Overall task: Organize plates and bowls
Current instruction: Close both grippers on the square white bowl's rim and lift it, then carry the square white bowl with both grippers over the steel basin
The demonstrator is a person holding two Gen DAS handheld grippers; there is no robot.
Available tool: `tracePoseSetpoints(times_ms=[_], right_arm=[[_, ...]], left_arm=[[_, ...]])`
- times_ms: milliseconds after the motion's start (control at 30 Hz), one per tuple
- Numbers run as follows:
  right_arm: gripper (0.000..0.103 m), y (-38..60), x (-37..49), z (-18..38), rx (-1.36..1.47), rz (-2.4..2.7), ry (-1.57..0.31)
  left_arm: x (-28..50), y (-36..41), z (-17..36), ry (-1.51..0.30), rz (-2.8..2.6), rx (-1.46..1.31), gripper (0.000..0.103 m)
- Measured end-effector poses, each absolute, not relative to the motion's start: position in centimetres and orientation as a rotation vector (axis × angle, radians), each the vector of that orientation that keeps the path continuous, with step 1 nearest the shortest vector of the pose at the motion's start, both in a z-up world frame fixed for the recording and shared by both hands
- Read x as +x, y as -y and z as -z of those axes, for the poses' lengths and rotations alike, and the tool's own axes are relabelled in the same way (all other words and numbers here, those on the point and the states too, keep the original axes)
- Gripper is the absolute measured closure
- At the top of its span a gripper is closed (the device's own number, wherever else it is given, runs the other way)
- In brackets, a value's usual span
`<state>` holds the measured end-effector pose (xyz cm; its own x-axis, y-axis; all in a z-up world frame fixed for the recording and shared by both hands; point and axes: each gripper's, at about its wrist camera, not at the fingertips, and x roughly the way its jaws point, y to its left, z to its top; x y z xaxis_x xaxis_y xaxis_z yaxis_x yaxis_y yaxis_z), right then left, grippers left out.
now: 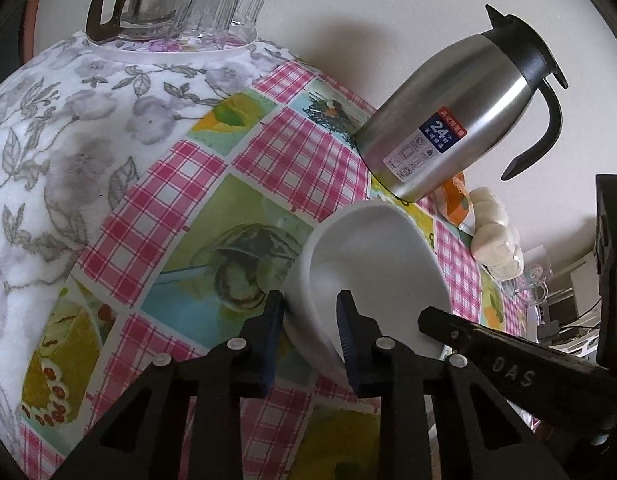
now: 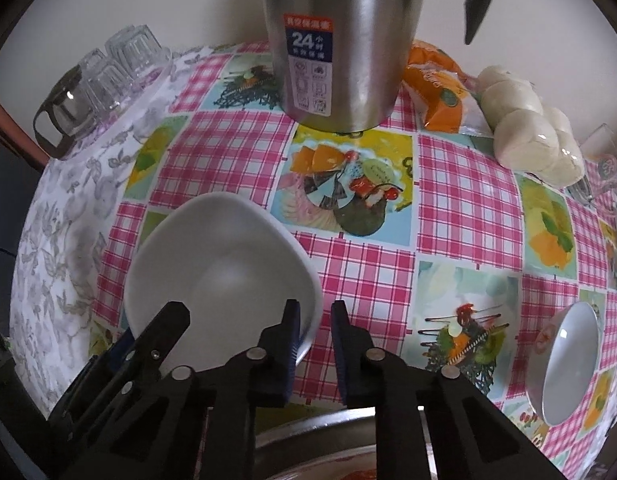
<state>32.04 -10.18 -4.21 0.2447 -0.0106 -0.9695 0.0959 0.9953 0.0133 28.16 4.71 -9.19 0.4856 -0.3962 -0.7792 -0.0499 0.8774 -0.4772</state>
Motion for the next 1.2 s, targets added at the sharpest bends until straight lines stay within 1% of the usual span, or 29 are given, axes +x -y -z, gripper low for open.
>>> tracePoseSetpoints(times_ms=[100,233,633,1200], right_arm=[[0.088,9.7,32.4,4.9,0.061,0.069,-1.345],[0.088,9.6,32.6,5.5,0.053,0.074,-1.367],[0.088,7.7,31.9,3.7,0.025,0.024,-1.323],[0.087,7.4,25.9,-3.5,0.085,-0.040,-1.188]], left_arm=[[28.4,-4.5,9.4,-1.056,0.214,-0.461,0.074],[28.4,-4.3,9.4,-1.058,0.217,-0.428,0.074],[27.6,-5.8,8.9,-1.043,0.223,-0.430,0.077],[22.3,-6.1,0.6,-0.919,0.205,-0.319,0.077]])
